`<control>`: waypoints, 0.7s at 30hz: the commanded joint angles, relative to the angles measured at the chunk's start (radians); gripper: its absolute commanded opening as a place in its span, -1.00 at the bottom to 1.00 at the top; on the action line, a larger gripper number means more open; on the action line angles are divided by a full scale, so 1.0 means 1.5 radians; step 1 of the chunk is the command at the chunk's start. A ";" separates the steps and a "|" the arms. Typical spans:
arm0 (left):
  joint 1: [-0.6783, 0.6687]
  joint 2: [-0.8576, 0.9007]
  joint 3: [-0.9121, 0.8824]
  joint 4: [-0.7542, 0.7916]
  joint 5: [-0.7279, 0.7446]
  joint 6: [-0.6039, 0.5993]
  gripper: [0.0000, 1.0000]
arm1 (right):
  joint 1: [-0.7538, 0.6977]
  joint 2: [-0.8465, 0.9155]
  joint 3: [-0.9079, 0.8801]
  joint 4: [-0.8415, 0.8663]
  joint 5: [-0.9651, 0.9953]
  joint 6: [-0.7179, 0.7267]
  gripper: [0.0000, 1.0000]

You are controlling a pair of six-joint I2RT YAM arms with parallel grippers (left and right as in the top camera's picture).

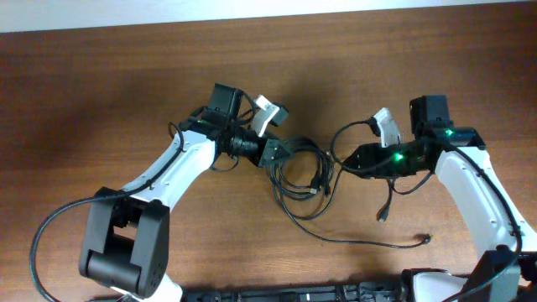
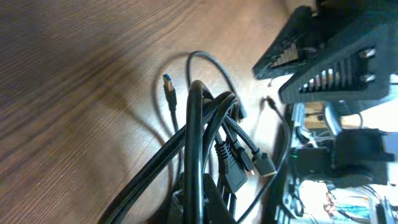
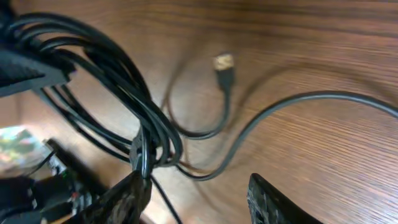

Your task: Untangle cables

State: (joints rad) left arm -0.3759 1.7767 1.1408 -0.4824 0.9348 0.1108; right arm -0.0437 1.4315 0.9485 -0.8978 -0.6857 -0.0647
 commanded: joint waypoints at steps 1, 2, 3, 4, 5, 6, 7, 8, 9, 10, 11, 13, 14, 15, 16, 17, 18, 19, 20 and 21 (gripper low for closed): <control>-0.002 -0.015 0.002 0.008 0.135 0.040 -1.00 | 0.028 -0.011 -0.001 -0.005 -0.067 -0.066 0.06; -0.002 -0.015 0.002 0.009 0.136 0.040 -1.00 | 0.047 -0.011 -0.001 -0.002 -0.067 -0.069 0.05; -0.002 -0.015 0.002 0.009 0.144 0.040 -1.00 | 0.072 -0.011 -0.001 0.007 -0.066 -0.069 0.05; -0.001 -0.015 0.002 0.010 0.178 0.041 -1.00 | 0.089 -0.011 -0.001 0.021 -0.065 -0.069 0.05; -0.001 -0.015 0.002 0.010 0.183 0.041 -1.00 | 0.098 -0.011 -0.001 0.032 -0.065 -0.069 0.03; -0.001 -0.015 0.002 0.009 0.183 0.041 -1.00 | 0.101 -0.011 -0.001 0.037 -0.065 -0.069 -0.11; -0.001 -0.015 0.002 0.009 0.183 0.041 -1.00 | 0.103 -0.011 -0.001 0.040 -0.064 -0.069 -0.43; -0.001 -0.015 0.002 0.009 0.182 0.041 -1.00 | 0.103 -0.011 -0.001 0.040 -0.059 -0.069 -0.74; -0.001 -0.015 0.002 0.009 0.174 0.041 -1.00 | 0.103 -0.011 -0.001 0.041 -0.059 -0.069 -0.75; -0.001 -0.015 0.002 0.007 0.155 0.040 -1.00 | 0.103 -0.011 -0.001 0.041 -0.059 -0.069 -0.72; -0.001 -0.015 0.002 0.005 0.143 0.040 -1.00 | 0.103 -0.011 -0.001 0.041 -0.059 -0.069 -0.68; -0.002 -0.015 0.002 -0.001 0.140 0.040 -1.00 | 0.103 -0.011 -0.001 0.057 -0.060 -0.069 -0.42; -0.002 -0.015 0.002 -0.004 0.139 0.040 -1.00 | 0.103 -0.011 -0.001 0.079 -0.060 -0.069 -0.42; -0.002 -0.015 0.002 -0.004 0.139 0.040 -1.00 | 0.103 -0.011 -0.001 0.093 -0.060 -0.069 -0.42; -0.002 -0.015 0.002 -0.004 0.139 0.040 -1.00 | 0.103 -0.011 -0.001 0.106 -0.060 -0.069 -0.42; -0.002 -0.015 0.002 -0.004 0.136 0.040 -1.00 | 0.103 -0.011 -0.001 0.111 -0.060 -0.069 -0.42; -0.002 -0.015 0.002 -0.009 0.123 0.040 -1.00 | 0.103 -0.011 -0.001 0.114 -0.059 -0.069 -0.43; -0.001 -0.015 0.002 -0.013 0.122 0.040 -1.00 | 0.103 -0.011 -0.001 0.115 -0.059 -0.069 -0.45; -0.001 -0.015 0.002 -0.013 0.122 0.040 -1.00 | 0.103 -0.011 -0.001 0.115 -0.059 -0.069 -0.56; -0.001 -0.015 0.002 -0.013 0.122 0.041 -1.00 | 0.103 -0.011 -0.001 0.114 -0.058 -0.069 -0.56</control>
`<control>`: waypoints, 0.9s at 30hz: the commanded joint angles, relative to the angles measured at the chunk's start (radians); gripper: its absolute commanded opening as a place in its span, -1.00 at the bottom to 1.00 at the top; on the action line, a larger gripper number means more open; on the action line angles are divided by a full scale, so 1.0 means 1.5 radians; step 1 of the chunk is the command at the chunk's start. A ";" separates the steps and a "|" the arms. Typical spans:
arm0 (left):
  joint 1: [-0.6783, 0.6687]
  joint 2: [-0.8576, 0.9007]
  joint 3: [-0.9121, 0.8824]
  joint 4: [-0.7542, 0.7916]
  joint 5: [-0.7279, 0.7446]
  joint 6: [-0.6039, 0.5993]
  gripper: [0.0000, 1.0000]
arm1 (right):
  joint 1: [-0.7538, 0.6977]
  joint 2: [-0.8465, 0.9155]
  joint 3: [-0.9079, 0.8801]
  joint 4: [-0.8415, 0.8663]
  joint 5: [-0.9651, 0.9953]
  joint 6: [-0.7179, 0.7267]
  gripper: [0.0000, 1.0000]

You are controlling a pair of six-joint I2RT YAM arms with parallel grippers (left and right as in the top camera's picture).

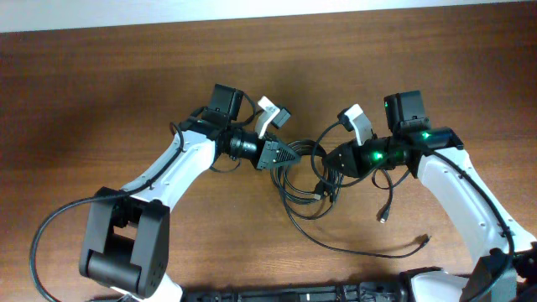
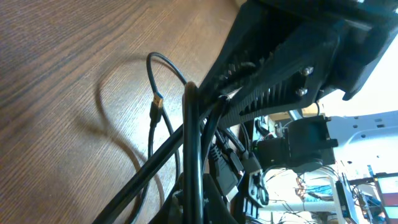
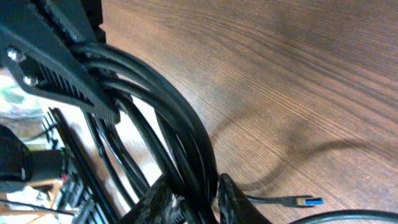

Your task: Untangle cables

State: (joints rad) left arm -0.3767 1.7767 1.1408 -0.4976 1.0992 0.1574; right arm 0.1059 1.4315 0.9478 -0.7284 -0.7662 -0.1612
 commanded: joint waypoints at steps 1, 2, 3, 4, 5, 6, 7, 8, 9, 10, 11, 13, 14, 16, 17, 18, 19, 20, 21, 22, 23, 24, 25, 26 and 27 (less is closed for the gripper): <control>-0.001 -0.015 0.002 -0.003 0.009 0.010 -1.00 | 0.003 -0.011 0.000 0.000 0.003 -0.005 -0.57; -0.001 -0.015 0.002 -0.003 -0.001 0.010 -1.00 | 0.003 -0.011 0.000 -0.005 0.018 -0.004 -0.58; -0.001 -0.015 0.002 -0.003 -0.004 0.010 -1.00 | 0.003 -0.011 0.000 -0.013 0.030 -0.005 -0.58; -0.001 -0.015 0.002 -0.003 -0.004 0.010 -1.00 | 0.003 -0.011 0.000 -0.015 0.030 -0.005 -0.58; -0.001 -0.015 0.002 -0.003 -0.004 0.010 -1.00 | 0.003 -0.011 0.000 -0.016 0.030 -0.005 -0.58; -0.001 -0.015 0.002 -0.003 -0.003 0.009 -1.00 | 0.004 -0.011 0.000 -0.015 0.030 -0.005 -0.59; -0.001 -0.015 0.002 -0.003 -0.003 0.009 -1.00 | 0.003 -0.011 0.000 -0.016 0.030 -0.005 -0.59; -0.001 -0.015 0.002 -0.003 -0.003 0.010 -1.00 | 0.003 -0.011 0.000 -0.016 0.030 -0.005 -0.66; -0.001 -0.015 0.002 -0.003 -0.003 0.009 -1.00 | 0.003 -0.011 0.000 -0.016 0.030 -0.005 -0.75; -0.001 -0.015 0.002 -0.003 -0.003 0.010 -1.00 | 0.003 -0.011 0.000 -0.016 0.030 -0.005 -0.86; -0.001 -0.015 0.002 -0.003 -0.003 0.010 -1.00 | 0.004 -0.011 0.000 -0.016 0.030 -0.004 -0.92; -0.001 -0.015 0.002 -0.003 -0.004 0.010 -1.00 | 0.003 -0.011 0.000 -0.020 0.030 -0.005 -0.92; -0.001 -0.015 0.002 -0.003 -0.005 0.010 -0.97 | 0.004 -0.011 0.000 -0.024 0.030 -0.005 -0.92; -0.001 -0.015 0.002 0.006 -0.005 0.010 -0.42 | 0.004 -0.011 0.000 -0.037 0.026 -0.004 -0.92; -0.001 -0.015 0.002 0.007 -0.005 0.009 -0.42 | 0.004 -0.011 0.000 -0.049 0.022 -0.005 -0.92; -0.002 -0.015 0.002 0.007 -0.006 0.009 -0.40 | 0.005 -0.011 0.000 -0.056 0.012 -0.005 -0.92; -0.002 -0.015 0.002 0.007 -0.005 0.009 -0.32 | 0.013 -0.011 0.000 -0.055 0.007 -0.005 -0.92; -0.002 -0.015 0.002 0.007 -0.005 0.009 -0.32 | 0.023 -0.011 0.000 -0.055 0.007 -0.005 -0.92; -0.002 -0.015 0.002 0.007 -0.005 0.009 -0.29 | 0.041 -0.011 0.000 -0.055 0.007 -0.013 -0.92; -0.002 -0.015 0.002 0.007 -0.005 0.009 -0.29 | 0.057 -0.011 0.000 -0.052 0.011 -0.018 -0.92; -0.002 -0.015 0.002 0.007 -0.005 0.009 -0.70 | 0.062 -0.011 0.000 -0.049 0.012 -0.018 -0.92; -0.002 -0.015 0.002 0.006 -0.005 0.009 -0.86 | 0.064 -0.011 0.000 -0.047 0.012 -0.018 -0.92; -0.002 -0.015 0.002 0.004 -0.006 0.009 -1.00 | 0.064 -0.011 0.000 -0.047 0.021 -0.017 -0.92; -0.002 -0.015 0.002 0.004 -0.006 0.009 -1.00 | 0.064 -0.011 0.000 -0.051 0.058 -0.011 -0.92; -0.002 -0.015 0.002 0.004 -0.006 0.009 -1.00 | 0.064 -0.011 0.000 -0.055 0.081 -0.009 -0.92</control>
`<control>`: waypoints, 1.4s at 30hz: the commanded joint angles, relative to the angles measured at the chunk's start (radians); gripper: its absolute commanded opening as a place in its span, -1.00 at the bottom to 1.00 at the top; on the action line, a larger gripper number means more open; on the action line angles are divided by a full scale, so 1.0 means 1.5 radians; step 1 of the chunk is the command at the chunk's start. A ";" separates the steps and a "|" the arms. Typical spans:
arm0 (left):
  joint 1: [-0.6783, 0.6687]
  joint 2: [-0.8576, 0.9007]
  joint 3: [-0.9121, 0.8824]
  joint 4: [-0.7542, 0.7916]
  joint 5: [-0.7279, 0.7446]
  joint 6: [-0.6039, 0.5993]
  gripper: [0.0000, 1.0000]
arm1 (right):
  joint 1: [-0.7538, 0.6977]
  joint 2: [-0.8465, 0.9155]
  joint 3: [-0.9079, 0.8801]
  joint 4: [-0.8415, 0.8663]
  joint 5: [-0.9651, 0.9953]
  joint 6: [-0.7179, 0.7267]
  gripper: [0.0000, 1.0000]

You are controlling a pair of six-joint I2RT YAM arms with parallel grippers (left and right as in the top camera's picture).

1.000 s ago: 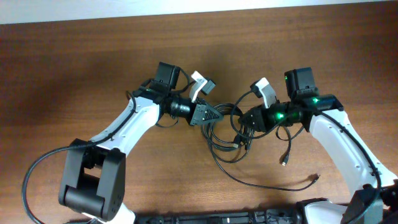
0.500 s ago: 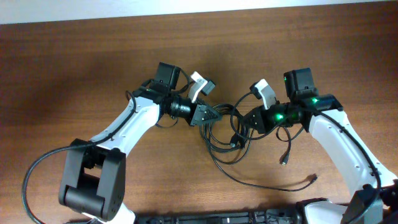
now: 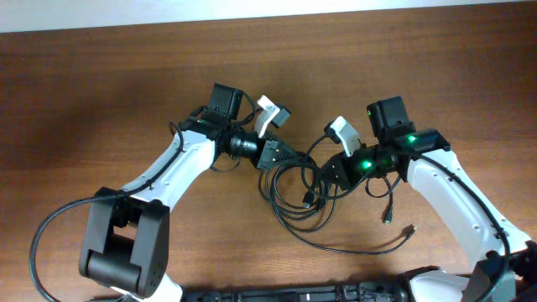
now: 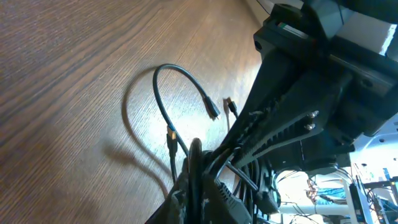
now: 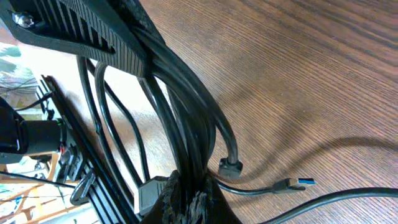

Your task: Untangle cables

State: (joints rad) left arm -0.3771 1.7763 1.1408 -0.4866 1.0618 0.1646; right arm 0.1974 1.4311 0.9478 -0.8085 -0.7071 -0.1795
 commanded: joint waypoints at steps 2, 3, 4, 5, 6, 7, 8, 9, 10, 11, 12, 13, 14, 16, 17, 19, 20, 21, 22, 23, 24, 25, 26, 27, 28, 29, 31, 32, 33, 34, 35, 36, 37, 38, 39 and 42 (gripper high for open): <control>0.001 -0.014 0.002 -0.006 -0.011 0.004 -1.00 | 0.003 -0.010 0.000 -0.005 0.101 0.029 -0.92; 0.009 -0.014 0.002 -0.006 -0.016 0.004 -1.00 | 0.003 -0.010 0.000 -0.012 0.155 0.055 -0.92; 0.024 -0.014 0.002 -0.006 -0.016 0.003 -1.00 | 0.003 -0.010 0.000 -0.035 0.226 0.078 -0.92; 0.042 -0.014 0.002 -0.005 -0.016 -0.012 -1.00 | 0.003 -0.010 0.000 -0.060 0.285 0.100 -0.92; 0.062 -0.014 0.002 -0.005 -0.016 -0.014 -1.00 | 0.003 -0.010 0.000 -0.080 0.352 0.146 -0.92; 0.088 -0.014 0.002 -0.005 -0.016 -0.014 -1.00 | 0.003 -0.010 0.000 -0.093 0.414 0.200 -0.92; 0.103 -0.014 0.002 -0.006 -0.016 -0.018 -1.00 | 0.003 -0.010 0.000 -0.097 0.448 0.236 -0.92; 0.121 -0.014 0.002 -0.005 -0.016 -0.038 -1.00 | 0.002 -0.010 0.000 -0.100 0.491 0.286 -0.92; 0.156 -0.014 0.002 -0.007 -0.016 -0.049 -1.00 | 0.002 -0.010 0.000 -0.110 0.546 0.363 -0.92; 0.183 -0.014 0.002 -0.013 -0.016 -0.068 -1.00 | 0.002 -0.010 0.000 -0.109 0.547 0.388 -0.92; 0.198 -0.014 0.002 -0.017 -0.016 -0.082 -1.00 | 0.002 -0.010 0.000 -0.107 0.542 0.387 -0.92; 0.208 -0.014 0.002 -0.019 -0.016 -0.096 -1.00 | 0.002 -0.010 0.000 -0.107 0.542 0.387 -0.92; 0.209 -0.014 0.002 -0.020 -0.015 -0.102 -0.83 | 0.002 -0.010 0.000 -0.104 0.529 0.387 -0.92; 0.195 -0.014 0.002 -0.037 -0.013 -0.102 0.27 | 0.003 -0.010 0.000 -0.072 0.448 0.337 -0.92; 0.185 -0.014 0.002 -0.038 -0.013 -0.102 0.49 | 0.003 -0.010 0.000 -0.056 0.417 0.330 -0.92; 0.163 -0.014 0.002 -0.038 -0.016 -0.102 0.54 | 0.003 -0.010 0.000 -0.031 0.358 0.309 -0.92; 0.143 -0.014 0.002 -0.036 -0.033 -0.101 0.57 | 0.004 -0.010 0.000 -0.005 0.237 0.227 -0.92; 0.119 -0.014 0.002 -0.035 -0.057 -0.099 0.59 | 0.004 -0.010 0.000 0.017 0.121 0.155 -0.92; 0.103 -0.014 0.002 -0.033 -0.068 -0.099 0.59 | 0.004 -0.011 0.000 0.029 0.041 0.103 -0.92; 0.085 -0.014 0.002 -0.027 -0.070 -0.099 0.59 | 0.004 -0.011 0.000 0.034 -0.032 0.052 -0.92; 0.075 -0.014 0.002 -0.026 -0.087 -0.100 0.57 | 0.004 -0.011 0.000 0.034 -0.071 0.021 -0.92; 0.069 -0.014 0.002 -0.026 -0.098 -0.100 0.57 | 0.004 -0.011 0.000 0.034 -0.076 0.017 -0.92; 0.063 -0.014 0.002 -0.026 -0.098 -0.100 0.56 | 0.004 -0.011 0.000 0.034 -0.076 0.017 -0.92; 0.059 -0.014 0.002 -0.026 -0.098 -0.099 0.56 | 0.004 -0.011 0.000 0.034 -0.076 0.017 -0.92; 0.051 -0.014 0.002 -0.026 -0.098 -0.099 0.53 | 0.004 -0.011 0.000 0.034 -0.075 0.018 -0.92; 0.044 -0.014 0.002 -0.026 -0.098 -0.091 0.52 | 0.004 -0.011 0.000 0.034 -0.075 0.018 -0.92; 0.026 -0.014 0.002 -0.026 -0.097 -0.089 0.41 | 0.004 -0.011 0.000 0.034 -0.076 0.018 -0.92; 0.017 -0.014 0.002 -0.026 -0.097 -0.089 0.30 | 0.004 -0.011 0.000 0.037 -0.076 0.018 -0.92; 0.002 -0.014 0.002 -0.027 -0.097 -0.075 0.25 | 0.004 -0.011 0.000 0.047 -0.078 0.021 -0.92; -0.015 -0.014 0.002 -0.028 -0.097 -0.059 0.22 | 0.003 -0.011 0.000 0.060 -0.078 0.031 -0.92; -0.026 -0.014 0.002 -0.028 -0.098 -0.058 0.22 | 0.003 -0.011 0.000 0.073 -0.078 0.038 -0.92; -0.028 -0.014 0.002 -0.028 -0.098 -0.054 0.17 | 0.003 -0.011 0.000 0.077 -0.075 0.039 -0.92; -0.028 -0.014 0.002 -0.028 -0.098 -0.054 0.15 | 0.003 -0.011 0.000 0.076 -0.066 0.043 -0.92; -0.027 -0.014 0.002 -0.028 -0.107 -0.054 0.08 | 0.003 -0.011 0.000 0.072 -0.057 0.043 -0.92; -0.027 -0.014 0.002 -0.028 -0.115 -0.054 -0.01 | 0.003 -0.011 0.000 0.071 -0.057 0.043 -0.92; -0.027 -0.014 0.002 -0.024 -0.115 -0.054 -1.00 | 0.004 -0.011 0.000 0.073 -0.058 0.043 -0.92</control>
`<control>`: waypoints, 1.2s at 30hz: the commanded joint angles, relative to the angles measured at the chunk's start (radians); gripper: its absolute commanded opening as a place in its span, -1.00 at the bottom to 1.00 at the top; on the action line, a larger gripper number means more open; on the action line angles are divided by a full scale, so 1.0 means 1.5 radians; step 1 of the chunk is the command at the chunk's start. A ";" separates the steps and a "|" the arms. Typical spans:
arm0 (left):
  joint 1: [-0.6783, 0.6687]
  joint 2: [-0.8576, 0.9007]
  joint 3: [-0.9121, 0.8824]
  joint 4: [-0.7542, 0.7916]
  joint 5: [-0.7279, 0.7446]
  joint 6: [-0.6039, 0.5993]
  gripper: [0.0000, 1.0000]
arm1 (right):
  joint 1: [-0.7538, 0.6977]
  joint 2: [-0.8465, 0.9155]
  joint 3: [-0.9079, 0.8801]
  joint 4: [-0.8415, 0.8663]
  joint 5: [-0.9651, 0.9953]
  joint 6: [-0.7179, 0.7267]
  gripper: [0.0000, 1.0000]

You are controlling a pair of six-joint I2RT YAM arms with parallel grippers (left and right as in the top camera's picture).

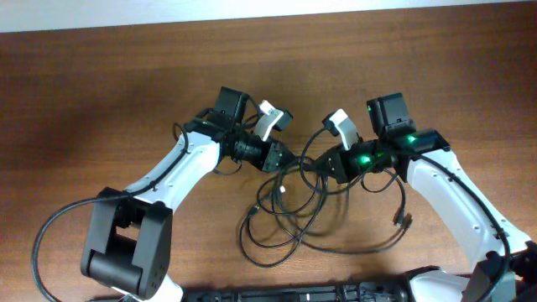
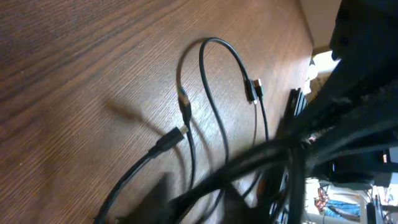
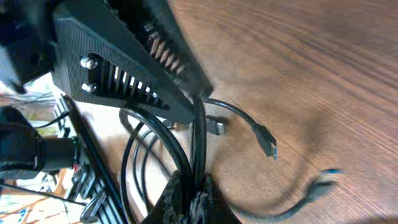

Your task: Untangle cables

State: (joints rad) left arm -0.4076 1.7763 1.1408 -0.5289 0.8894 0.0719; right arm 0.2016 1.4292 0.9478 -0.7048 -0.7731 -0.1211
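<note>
A tangle of black cables [image 1: 281, 220] lies in loose loops on the brown table, with strands rising to both grippers. In the overhead view my right gripper [image 1: 323, 166] is shut on a few strands; the right wrist view shows the gripper [image 3: 193, 186] pinching them tightly. My left gripper [image 1: 278, 157] faces it from the left at close range. In the blurred left wrist view, this gripper [image 2: 217, 199] looks open, and cables cross between its fingers. Plug ends [image 2: 180, 132] lie loose on the wood, one of them a blue USB plug [image 3: 270, 147].
The wooden table [image 1: 101, 101] stretches wide to the left and far side. One cable tail ends in a connector [image 1: 404, 221] at the right, under my right arm [image 1: 453, 197]. The table's front edge with a black rail [image 1: 336, 295] lies just below the loops.
My left gripper, then shut on the bundle, now stands open. The loops have spread out toward the front left of the table. My right gripper still holds its strands in about the same place.
First my left gripper held the compact bundle while the right gripper was open, off to the right. Then the right gripper was around the bundle beside the left one, then shut on it. Now only the right gripper holds, and the coil is looser and wider.
</note>
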 commanded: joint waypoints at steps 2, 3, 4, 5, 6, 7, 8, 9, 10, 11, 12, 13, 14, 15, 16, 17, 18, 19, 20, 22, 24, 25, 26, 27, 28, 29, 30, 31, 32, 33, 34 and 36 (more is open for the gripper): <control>0.000 -0.015 0.003 0.035 0.003 0.008 -1.00 | -0.001 -0.009 0.000 0.026 0.001 0.007 -0.73; 0.016 -0.015 0.013 0.035 0.003 0.007 -1.00 | -0.009 -0.009 0.000 0.037 0.107 0.087 -0.58; 0.049 -0.018 0.028 0.032 0.005 0.005 -1.00 | -0.029 -0.009 0.000 0.024 0.264 0.221 -0.45; 0.084 -0.025 0.043 0.025 0.005 -0.001 -1.00 | -0.050 -0.009 0.000 0.007 0.298 0.235 -0.41; 0.128 -0.039 0.058 0.017 0.006 -0.003 -1.00 | -0.073 -0.009 0.000 -0.010 0.298 0.234 -0.41; 0.197 -0.071 0.063 0.017 0.008 -0.023 -1.00 | -0.107 -0.009 0.000 -0.029 0.296 0.234 -0.36; 0.225 -0.086 0.063 0.006 0.008 -0.023 -0.99 | -0.117 -0.009 0.000 -0.032 0.275 0.233 -0.22; 0.252 -0.095 0.063 -0.019 0.007 -0.023 -0.66 | -0.115 -0.009 0.000 -0.032 0.223 0.205 -0.06; 0.256 -0.095 0.062 -0.034 0.005 -0.023 -0.28 | -0.108 -0.009 0.000 -0.032 0.187 0.181 -0.06; 0.254 -0.094 0.062 -0.073 -0.012 -0.023 0.08 | -0.081 -0.009 0.000 -0.033 0.148 0.149 0.04; 0.250 -0.094 0.061 -0.089 -0.028 -0.023 0.09 | -0.062 -0.009 0.000 -0.033 0.149 0.148 0.10; 0.234 -0.094 0.061 -0.118 -0.083 -0.023 0.11 | -0.016 -0.009 0.000 -0.019 0.159 0.148 0.14; 0.223 -0.094 0.061 -0.137 -0.152 -0.023 0.15 | 0.008 -0.009 0.000 -0.007 0.175 0.149 0.13; 0.214 -0.094 0.061 -0.161 -0.268 -0.024 0.19 | 0.036 -0.009 0.000 0.008 0.196 0.151 0.13; 0.214 -0.094 0.061 -0.185 -0.395 -0.085 0.25 | 0.058 -0.009 0.000 0.021 0.205 0.154 0.14; 0.214 -0.094 0.060 -0.207 -0.510 -0.164 0.29 | 0.083 -0.009 0.000 0.039 0.209 0.156 0.13; 0.214 -0.094 0.060 -0.216 -0.566 -0.205 0.40 | 0.104 -0.005 0.000 0.057 0.212 0.156 0.14; 0.214 -0.094 0.060 -0.216 -0.569 -0.207 0.42 | 0.121 0.003 0.000 0.075 0.212 0.156 0.13; 0.214 -0.094 0.060 -0.216 -0.569 -0.207 0.52 | 0.144 0.024 0.000 0.097 0.212 0.167 0.13; 0.214 -0.094 0.060 -0.217 -0.576 -0.207 0.76 | 0.160 0.067 0.000 0.121 0.214 0.255 0.11; 0.214 -0.094 0.060 -0.217 -0.597 -0.207 0.87 | 0.163 0.117 0.000 0.156 0.215 0.287 0.11; 0.214 -0.094 0.060 -0.217 -0.598 -0.207 0.90 | 0.162 0.134 0.000 0.204 0.224 0.286 0.11; 0.214 -0.094 0.060 -0.217 -0.598 -0.207 0.92 | 0.162 0.142 0.000 0.253 0.269 0.286 0.11; 0.214 -0.094 0.060 -0.217 -0.598 -0.207 0.93 | 0.162 0.146 0.000 0.297 0.336 0.285 0.12; 0.214 -0.094 0.060 -0.217 -0.598 -0.207 0.93 | 0.162 0.151 0.000 0.341 0.394 0.284 0.15; 0.214 -0.094 0.060 -0.217 -0.598 -0.207 0.93 | 0.162 0.161 0.000 0.382 0.411 0.283 0.21; 0.214 -0.094 0.060 -0.217 -0.598 -0.207 0.93 | 0.162 0.173 0.000 0.409 0.411 0.283 0.21; 0.214 -0.094 0.060 -0.217 -0.597 -0.207 0.93 | 0.163 0.189 0.000 0.432 0.410 0.284 0.22; 0.214 -0.094 0.060 -0.217 -0.596 -0.207 0.93 | 0.163 0.200 0.000 0.442 0.410 0.284 0.21; 0.214 -0.094 0.060 -0.217 -0.596 -0.207 0.93 | 0.163 0.223 0.000 0.459 0.411 0.297 0.21; 0.214 -0.094 0.060 -0.217 -0.596 -0.207 0.93 | 0.163 0.237 0.000 0.473 0.410 0.302 0.21; 0.214 -0.094 0.060 -0.217 -0.596 -0.207 0.93 | 0.163 0.255 0.000 0.509 0.408 0.304 0.19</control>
State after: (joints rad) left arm -0.0895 1.6436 1.2297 -0.8532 0.0063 -0.2295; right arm 0.4397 1.7954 0.9401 0.0391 -0.1730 0.3195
